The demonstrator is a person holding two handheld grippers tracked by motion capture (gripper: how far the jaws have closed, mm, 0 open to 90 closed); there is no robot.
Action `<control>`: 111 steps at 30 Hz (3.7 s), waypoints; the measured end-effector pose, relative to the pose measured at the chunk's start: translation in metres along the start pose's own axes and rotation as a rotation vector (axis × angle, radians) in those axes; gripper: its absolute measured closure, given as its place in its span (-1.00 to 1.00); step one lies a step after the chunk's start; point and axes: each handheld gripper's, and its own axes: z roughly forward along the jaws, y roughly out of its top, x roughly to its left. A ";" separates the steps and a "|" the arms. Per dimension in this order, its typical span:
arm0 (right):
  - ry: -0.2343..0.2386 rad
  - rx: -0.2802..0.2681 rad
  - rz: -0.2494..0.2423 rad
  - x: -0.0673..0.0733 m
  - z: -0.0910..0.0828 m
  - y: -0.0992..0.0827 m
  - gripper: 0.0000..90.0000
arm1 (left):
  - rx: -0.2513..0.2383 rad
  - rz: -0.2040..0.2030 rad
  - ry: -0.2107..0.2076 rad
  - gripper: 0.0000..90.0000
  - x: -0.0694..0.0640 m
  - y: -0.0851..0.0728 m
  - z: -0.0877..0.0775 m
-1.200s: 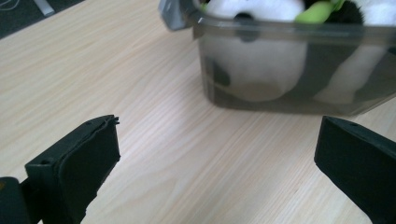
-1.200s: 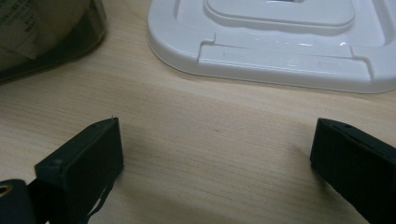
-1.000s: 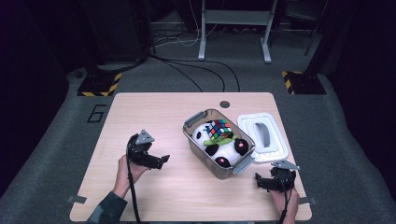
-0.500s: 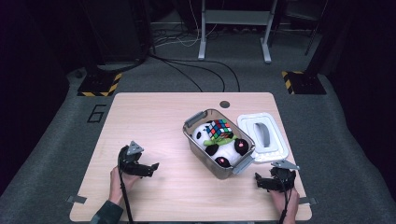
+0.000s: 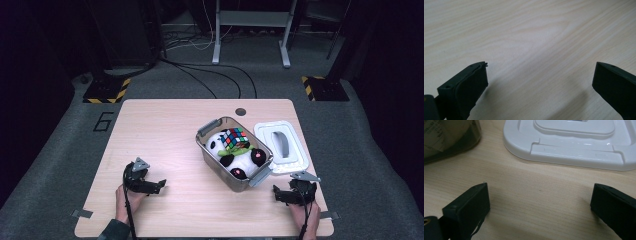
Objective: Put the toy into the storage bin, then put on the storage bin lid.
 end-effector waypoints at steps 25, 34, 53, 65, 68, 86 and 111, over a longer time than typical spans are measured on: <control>0.037 -0.038 -0.009 -0.017 -0.009 0.041 -1.00 | 0.012 0.038 0.032 -1.00 -0.006 -0.001 0.001; 0.066 -0.006 -0.035 -0.024 0.007 0.065 -1.00 | 0.017 0.042 0.030 -1.00 -0.006 -0.001 0.000; 0.075 0.059 -0.039 -0.040 0.046 0.105 -1.00 | 0.015 0.034 0.029 -1.00 -0.006 -0.002 0.000; 0.074 0.058 0.009 -0.055 0.066 0.120 -1.00 | 0.017 0.037 0.026 -1.00 -0.007 -0.002 0.000; 0.070 0.068 0.011 -0.054 0.072 0.123 -0.99 | 0.017 0.037 0.026 -1.00 -0.007 -0.002 0.000; 0.054 0.106 0.032 -0.056 0.090 0.133 0.19 | 0.009 0.036 0.024 -1.00 -0.007 -0.002 0.001; 0.052 0.074 -0.008 -0.070 0.067 0.140 0.48 | 0.004 0.035 0.027 -1.00 -0.007 -0.002 0.001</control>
